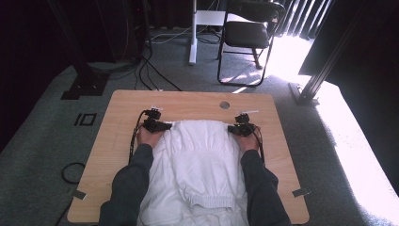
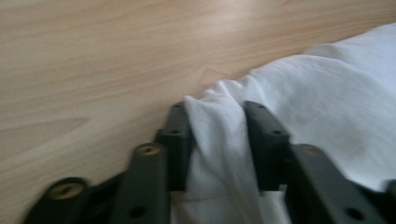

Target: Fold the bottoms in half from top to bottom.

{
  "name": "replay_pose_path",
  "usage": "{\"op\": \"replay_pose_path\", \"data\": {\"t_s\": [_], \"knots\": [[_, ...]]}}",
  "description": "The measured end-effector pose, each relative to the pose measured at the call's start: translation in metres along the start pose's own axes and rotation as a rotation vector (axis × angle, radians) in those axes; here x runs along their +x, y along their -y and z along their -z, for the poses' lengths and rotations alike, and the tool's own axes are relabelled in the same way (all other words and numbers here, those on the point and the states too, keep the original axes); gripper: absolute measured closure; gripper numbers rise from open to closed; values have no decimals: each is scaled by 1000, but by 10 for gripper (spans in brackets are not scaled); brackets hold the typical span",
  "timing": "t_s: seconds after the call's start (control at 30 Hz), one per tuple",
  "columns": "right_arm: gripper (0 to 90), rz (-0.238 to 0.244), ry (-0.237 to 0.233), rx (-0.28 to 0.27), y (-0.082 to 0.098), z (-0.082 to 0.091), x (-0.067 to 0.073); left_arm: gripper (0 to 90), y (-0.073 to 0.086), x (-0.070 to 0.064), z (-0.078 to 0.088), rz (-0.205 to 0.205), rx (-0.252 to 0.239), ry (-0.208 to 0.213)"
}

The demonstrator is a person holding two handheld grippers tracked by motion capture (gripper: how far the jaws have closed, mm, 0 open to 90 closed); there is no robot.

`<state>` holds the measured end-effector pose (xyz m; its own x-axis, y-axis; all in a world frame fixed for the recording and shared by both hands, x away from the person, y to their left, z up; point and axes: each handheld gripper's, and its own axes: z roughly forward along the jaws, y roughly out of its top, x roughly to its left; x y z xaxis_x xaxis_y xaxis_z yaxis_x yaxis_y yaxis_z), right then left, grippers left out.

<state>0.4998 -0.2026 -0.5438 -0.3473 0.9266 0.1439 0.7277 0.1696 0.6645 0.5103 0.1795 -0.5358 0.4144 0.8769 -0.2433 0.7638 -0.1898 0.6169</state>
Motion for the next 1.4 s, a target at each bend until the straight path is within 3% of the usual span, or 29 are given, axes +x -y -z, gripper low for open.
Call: {"op": "replay_pose_path", "data": {"t_s": [0.07,0.1,0.2,0.4,0.5,0.67,0.9,1.07,1.4], "knots": [[830,-7,-29,16,-1,0,-1,811,0,2,4,-3,-3,15],[845,-17,-39,14,-1,2,-2,848,-1,2,7,-10,-7,17],[857,-35,-57,-9,-2,6,-7,855,-4,4,21,-17,-62,40],[859,-68,-118,-149,-11,38,-22,859,-13,6,51,-23,-181,84],[858,-46,-123,-197,-18,52,-21,858,-15,1,60,-38,-214,86],[856,1,-147,-233,-17,69,-19,856,-13,-6,76,-78,-237,100],[852,56,-194,-308,1,104,-15,853,-4,-29,112,-162,-292,119],[849,82,-237,-362,23,132,-9,853,13,-45,136,-206,-324,133],[848,129,-263,-394,64,169,5,851,47,-66,173,-272,-335,165]]}}
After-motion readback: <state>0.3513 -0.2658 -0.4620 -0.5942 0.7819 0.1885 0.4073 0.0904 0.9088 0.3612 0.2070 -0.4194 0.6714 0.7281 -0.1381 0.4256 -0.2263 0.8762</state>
